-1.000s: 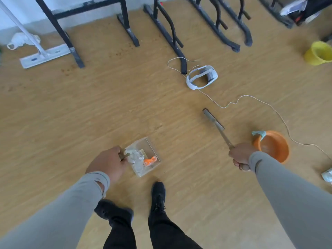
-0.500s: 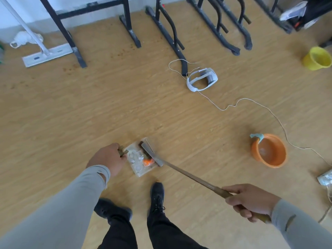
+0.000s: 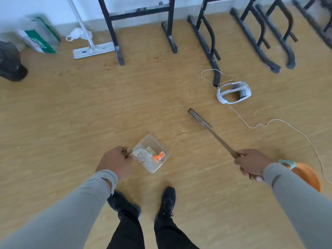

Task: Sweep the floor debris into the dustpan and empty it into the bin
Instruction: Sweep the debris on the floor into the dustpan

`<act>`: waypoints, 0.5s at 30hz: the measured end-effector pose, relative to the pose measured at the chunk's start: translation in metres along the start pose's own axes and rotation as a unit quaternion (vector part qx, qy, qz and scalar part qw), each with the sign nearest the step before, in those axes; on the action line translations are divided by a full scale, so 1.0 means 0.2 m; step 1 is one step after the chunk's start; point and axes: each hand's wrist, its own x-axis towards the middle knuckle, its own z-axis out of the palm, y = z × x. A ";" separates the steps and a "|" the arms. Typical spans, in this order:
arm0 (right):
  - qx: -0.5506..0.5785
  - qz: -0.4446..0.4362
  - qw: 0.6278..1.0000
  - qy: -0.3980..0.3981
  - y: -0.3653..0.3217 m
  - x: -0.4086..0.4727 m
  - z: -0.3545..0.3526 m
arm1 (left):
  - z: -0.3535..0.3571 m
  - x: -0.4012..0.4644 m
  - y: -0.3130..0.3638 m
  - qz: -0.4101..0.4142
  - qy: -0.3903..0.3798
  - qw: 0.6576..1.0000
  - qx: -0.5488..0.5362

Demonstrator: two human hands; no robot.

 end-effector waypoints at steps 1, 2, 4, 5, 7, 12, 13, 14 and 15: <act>-0.025 -0.001 1.000 0.003 -0.07 0.07 0.04 | 0.02 0.02 0.00 -0.007 0.002 1.000 -0.017; -0.050 0.001 0.999 -0.001 -0.13 0.13 0.11 | 0.03 0.04 0.01 -0.014 0.006 0.999 -0.034; -0.107 0.006 0.994 -0.022 -0.24 0.19 0.27 | 0.05 0.10 0.03 -0.021 0.013 0.999 -0.040; -0.133 0.008 0.991 -0.036 -0.28 0.18 0.36 | 0.05 0.12 0.05 -0.025 0.015 0.999 -0.039; -0.175 0.004 0.981 -0.078 -0.34 0.13 0.52 | 0.04 0.17 0.06 -0.034 0.018 0.998 -0.050; -0.180 -0.016 0.969 -0.169 -0.33 -0.16 0.58 | -0.06 0.18 0.04 -0.052 -0.032 0.992 -0.109; -0.149 -0.020 0.971 -0.184 -0.33 -0.21 0.51 | -0.08 0.17 0.03 -0.055 -0.064 0.986 -0.143; -0.109 -0.021 0.976 -0.189 -0.34 -0.25 0.43 | -0.11 0.17 0.02 -0.057 -0.103 0.978 -0.174; -0.070 -0.018 0.980 -0.186 -0.34 -0.28 0.34 | -0.12 0.17 0.00 -0.051 -0.139 0.971 -0.189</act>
